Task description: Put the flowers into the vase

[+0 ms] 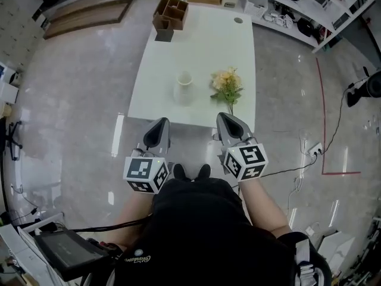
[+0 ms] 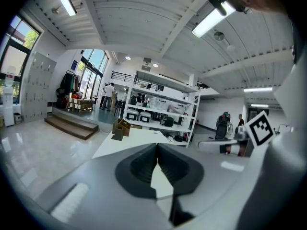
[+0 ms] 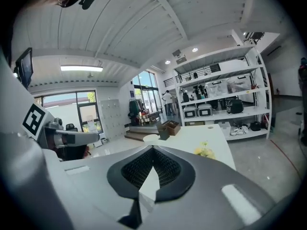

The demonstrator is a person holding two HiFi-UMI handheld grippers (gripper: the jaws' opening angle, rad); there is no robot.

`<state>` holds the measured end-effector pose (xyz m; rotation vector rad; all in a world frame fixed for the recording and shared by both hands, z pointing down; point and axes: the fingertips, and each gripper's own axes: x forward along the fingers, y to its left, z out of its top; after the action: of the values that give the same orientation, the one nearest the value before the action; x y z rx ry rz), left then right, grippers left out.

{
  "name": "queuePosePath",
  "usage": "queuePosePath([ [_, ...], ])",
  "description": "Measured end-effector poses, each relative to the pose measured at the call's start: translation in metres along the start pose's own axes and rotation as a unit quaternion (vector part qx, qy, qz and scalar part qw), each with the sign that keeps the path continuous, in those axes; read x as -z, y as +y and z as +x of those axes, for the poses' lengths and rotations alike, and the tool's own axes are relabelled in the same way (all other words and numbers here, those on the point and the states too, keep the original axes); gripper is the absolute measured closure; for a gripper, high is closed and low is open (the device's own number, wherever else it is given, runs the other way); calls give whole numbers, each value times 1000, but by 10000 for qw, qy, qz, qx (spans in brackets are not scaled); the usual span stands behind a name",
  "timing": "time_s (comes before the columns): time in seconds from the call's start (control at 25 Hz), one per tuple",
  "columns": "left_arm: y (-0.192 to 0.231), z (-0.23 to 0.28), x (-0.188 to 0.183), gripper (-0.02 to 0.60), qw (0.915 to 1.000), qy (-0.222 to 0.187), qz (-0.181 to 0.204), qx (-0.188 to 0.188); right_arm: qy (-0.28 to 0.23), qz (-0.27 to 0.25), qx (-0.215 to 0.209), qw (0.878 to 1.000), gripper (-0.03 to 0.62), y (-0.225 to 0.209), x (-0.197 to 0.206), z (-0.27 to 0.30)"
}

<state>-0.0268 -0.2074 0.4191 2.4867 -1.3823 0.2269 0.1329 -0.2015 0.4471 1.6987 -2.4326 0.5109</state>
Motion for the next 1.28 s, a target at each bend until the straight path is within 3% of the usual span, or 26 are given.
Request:
queuePosePath([
  [0.24, -4, 23, 21, 574, 9993, 368, -58, 100, 948, -81, 660, 9933, 594, -73, 54, 19],
  [0.44, -7, 39, 36, 574, 9976, 631, -176, 204, 1942, -217, 1049, 9751, 594, -122, 105, 39],
  [0.52, -9, 43, 39, 574, 9971, 686, -212, 234, 2377, -229, 994, 9660, 583, -134, 124, 52],
  [0.6, -8, 48, 42, 574, 9967, 721, -261, 248, 2811, -177, 834, 9559, 504, -144, 143, 67],
  [0.8, -2, 60, 48, 574, 9961, 796, -290, 230, 3865, 121, 451, 9211, 407, -167, 178, 96],
  [1.04, 8, 57, 50, 574, 9960, 809, -382, 75, 4718, 490, 115, 8803, 404, -177, 200, 108],
  [1.28, 11, 55, 53, 574, 9958, 811, -412, 36, 5137, 805, -15, 8542, 439, -183, 208, 111],
])
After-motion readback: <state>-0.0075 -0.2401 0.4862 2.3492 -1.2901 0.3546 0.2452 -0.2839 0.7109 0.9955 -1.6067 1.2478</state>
